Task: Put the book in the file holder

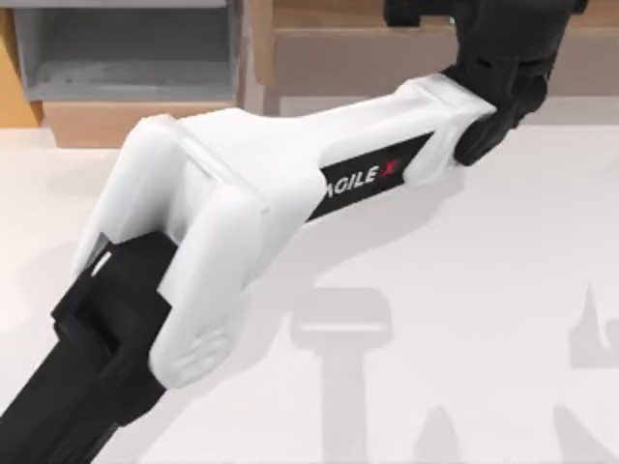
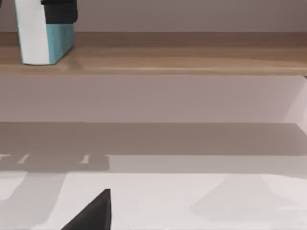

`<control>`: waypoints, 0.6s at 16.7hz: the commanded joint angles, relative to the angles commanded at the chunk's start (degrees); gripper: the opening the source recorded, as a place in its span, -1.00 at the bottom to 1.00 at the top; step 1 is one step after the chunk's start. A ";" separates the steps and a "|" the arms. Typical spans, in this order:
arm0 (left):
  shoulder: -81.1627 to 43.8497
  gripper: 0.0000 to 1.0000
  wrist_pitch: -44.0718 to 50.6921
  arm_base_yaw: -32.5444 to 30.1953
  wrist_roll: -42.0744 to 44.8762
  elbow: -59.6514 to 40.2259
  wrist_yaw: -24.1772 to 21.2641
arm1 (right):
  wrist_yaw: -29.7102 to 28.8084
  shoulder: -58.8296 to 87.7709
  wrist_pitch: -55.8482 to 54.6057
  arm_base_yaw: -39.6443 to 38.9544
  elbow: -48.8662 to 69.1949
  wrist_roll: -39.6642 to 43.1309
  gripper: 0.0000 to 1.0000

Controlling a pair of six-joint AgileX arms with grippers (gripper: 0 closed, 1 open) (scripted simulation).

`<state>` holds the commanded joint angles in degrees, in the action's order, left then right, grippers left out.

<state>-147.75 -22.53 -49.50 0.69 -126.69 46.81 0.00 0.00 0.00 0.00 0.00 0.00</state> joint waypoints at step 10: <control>-2.51 1.00 0.79 0.05 -0.10 -3.23 -0.04 | 0.00 0.00 0.00 0.00 0.00 0.00 1.00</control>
<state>-150.26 -21.73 -49.44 0.59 -129.92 46.77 0.00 0.00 0.00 0.00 0.00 0.00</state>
